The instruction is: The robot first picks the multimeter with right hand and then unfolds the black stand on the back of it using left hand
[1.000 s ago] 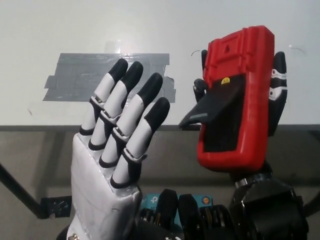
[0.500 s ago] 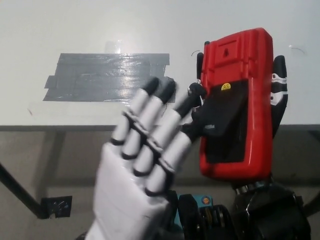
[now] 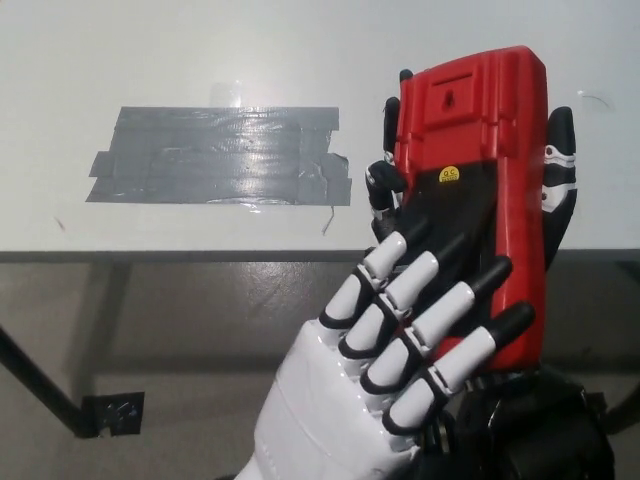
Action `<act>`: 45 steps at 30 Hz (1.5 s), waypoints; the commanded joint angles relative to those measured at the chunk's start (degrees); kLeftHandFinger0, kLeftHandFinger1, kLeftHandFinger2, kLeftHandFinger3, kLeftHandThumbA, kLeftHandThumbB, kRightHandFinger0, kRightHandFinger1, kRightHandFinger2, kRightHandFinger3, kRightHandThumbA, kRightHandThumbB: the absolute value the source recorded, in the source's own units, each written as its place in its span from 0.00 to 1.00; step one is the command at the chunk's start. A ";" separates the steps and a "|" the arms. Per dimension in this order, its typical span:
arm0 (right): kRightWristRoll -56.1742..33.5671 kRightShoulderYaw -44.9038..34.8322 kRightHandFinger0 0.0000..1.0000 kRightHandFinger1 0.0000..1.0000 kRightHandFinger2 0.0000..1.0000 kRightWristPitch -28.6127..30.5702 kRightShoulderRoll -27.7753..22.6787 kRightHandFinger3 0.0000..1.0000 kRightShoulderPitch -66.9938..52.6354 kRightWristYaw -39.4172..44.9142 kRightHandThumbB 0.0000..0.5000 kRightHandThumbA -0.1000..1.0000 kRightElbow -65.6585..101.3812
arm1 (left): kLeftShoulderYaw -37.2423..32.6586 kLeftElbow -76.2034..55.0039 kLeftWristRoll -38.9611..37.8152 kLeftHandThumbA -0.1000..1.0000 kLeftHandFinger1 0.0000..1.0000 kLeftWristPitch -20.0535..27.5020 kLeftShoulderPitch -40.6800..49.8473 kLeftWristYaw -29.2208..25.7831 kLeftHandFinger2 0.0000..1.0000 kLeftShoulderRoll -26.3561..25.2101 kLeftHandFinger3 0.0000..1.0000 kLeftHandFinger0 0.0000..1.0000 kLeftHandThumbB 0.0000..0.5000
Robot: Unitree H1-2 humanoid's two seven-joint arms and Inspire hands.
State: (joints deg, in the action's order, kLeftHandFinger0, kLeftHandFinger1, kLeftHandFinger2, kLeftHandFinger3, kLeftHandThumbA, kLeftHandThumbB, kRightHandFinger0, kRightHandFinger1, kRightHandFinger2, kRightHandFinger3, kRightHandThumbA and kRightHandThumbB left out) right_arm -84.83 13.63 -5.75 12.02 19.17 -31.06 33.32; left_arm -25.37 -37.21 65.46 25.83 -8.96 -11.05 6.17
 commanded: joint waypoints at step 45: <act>2.79 -0.21 0.29 0.46 0.89 3.75 4.91 1.00 6.42 -0.60 0.08 0.00 5.57 | -1.78 1.13 -0.38 1.00 1.00 1.09 8.09 -10.27 1.00 1.03 1.00 1.00 0.78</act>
State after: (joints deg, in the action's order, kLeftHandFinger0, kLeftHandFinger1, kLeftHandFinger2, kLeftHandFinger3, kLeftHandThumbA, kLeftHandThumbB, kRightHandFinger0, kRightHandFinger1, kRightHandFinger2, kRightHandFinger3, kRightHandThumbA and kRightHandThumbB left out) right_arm -83.43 13.49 -2.65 13.12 21.91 -32.58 37.52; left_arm -25.75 -36.10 65.83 26.52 -1.16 -19.57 6.44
